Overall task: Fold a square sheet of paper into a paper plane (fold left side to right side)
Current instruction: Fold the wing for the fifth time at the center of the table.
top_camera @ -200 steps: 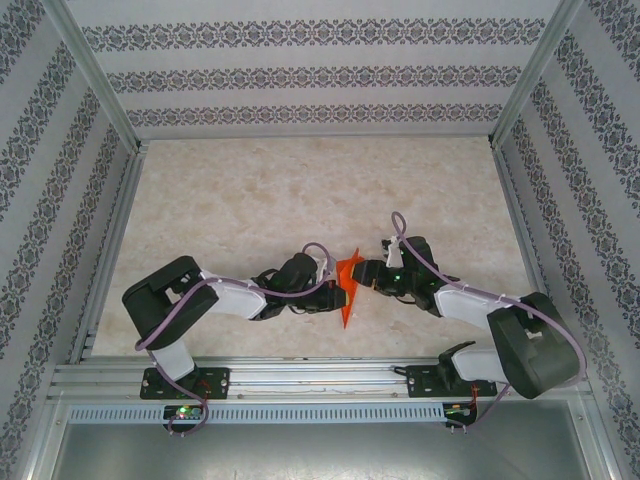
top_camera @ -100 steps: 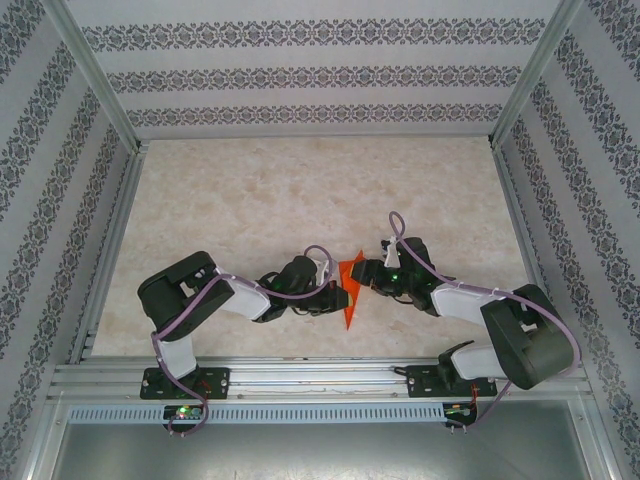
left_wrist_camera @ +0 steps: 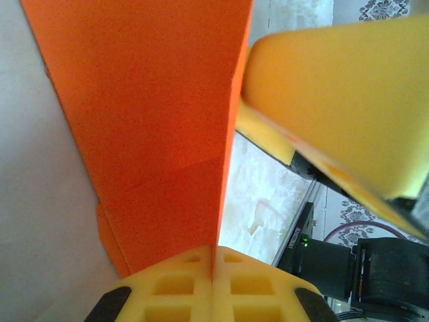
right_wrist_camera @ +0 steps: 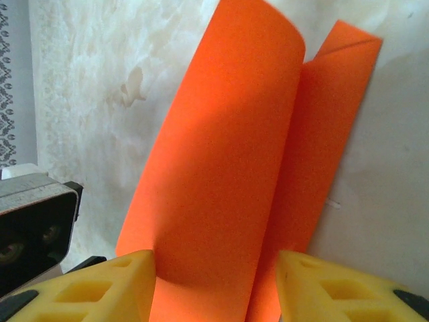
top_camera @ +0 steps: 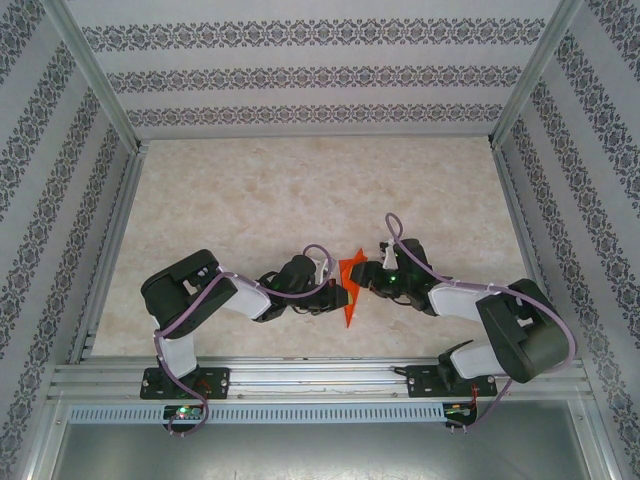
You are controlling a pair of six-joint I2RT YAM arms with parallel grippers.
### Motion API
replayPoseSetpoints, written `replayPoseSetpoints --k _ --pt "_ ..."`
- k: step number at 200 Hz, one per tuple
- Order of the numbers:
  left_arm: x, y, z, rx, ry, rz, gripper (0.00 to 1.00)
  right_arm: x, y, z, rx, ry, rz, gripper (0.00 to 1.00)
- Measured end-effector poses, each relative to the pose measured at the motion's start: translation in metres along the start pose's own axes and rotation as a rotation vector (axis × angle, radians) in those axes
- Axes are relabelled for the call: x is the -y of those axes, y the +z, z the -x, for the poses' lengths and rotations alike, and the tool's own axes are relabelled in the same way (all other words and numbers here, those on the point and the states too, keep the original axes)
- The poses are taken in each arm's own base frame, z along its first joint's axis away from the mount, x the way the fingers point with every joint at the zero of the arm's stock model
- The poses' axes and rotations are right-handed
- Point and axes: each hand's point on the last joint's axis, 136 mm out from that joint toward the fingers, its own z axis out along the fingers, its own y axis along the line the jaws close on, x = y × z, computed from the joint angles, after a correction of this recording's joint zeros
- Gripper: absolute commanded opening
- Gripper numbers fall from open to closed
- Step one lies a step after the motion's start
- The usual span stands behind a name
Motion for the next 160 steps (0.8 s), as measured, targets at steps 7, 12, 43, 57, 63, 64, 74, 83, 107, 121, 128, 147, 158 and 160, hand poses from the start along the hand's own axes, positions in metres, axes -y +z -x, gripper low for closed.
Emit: replayPoseSetpoints --k 7,12,43,57,63,64,74,83,107,121,128,147,158,160 --pt "0.000 0.000 0.000 0.000 0.000 -0.001 0.00 0.000 0.001 -0.001 -0.005 0.000 -0.002 0.50" --pt "0.000 0.000 0.000 0.000 0.000 -0.001 0.00 0.001 0.001 -0.002 -0.008 0.001 -0.004 0.50" --pt "-0.002 0.001 -0.001 -0.003 -0.009 0.000 0.00 0.002 0.003 -0.003 -0.012 0.009 -0.006 0.50" --pt "-0.002 0.001 -0.001 -0.003 -0.012 0.000 0.01 0.002 0.004 -0.003 -0.014 0.007 -0.006 0.49" --pt "-0.002 0.001 0.000 -0.002 -0.013 -0.001 0.02 0.002 0.004 -0.003 -0.015 0.011 -0.006 0.48" --pt "-0.001 0.001 0.000 -0.002 -0.013 -0.002 0.02 0.002 0.005 -0.003 -0.015 0.011 -0.007 0.48" --pt "-0.001 0.001 0.000 -0.001 -0.014 -0.005 0.03 0.003 0.005 -0.003 -0.017 0.015 -0.009 0.46" --pt "0.001 0.001 0.001 0.002 -0.014 -0.009 0.04 0.003 0.006 -0.003 -0.019 0.018 -0.012 0.45" --pt "0.001 0.001 0.001 0.003 -0.015 -0.012 0.09 0.005 0.008 -0.003 -0.027 0.027 -0.021 0.43" --pt "0.002 0.001 0.001 0.004 -0.016 -0.014 0.12 0.007 0.009 -0.004 -0.032 0.031 -0.026 0.42" --pt "0.002 0.001 0.001 0.004 -0.017 -0.014 0.12 0.007 0.009 -0.003 -0.033 0.033 -0.028 0.42" --pt "0.000 0.000 0.000 0.003 -0.020 -0.012 0.16 0.008 0.010 -0.003 -0.039 0.040 -0.035 0.41" --pt "-0.002 0.000 -0.001 0.002 -0.022 -0.009 0.19 0.008 0.010 -0.003 -0.041 0.042 -0.038 0.41" --pt "-0.002 0.000 -0.002 0.002 -0.022 -0.009 0.19 0.008 0.011 -0.004 -0.042 0.043 -0.039 0.41"
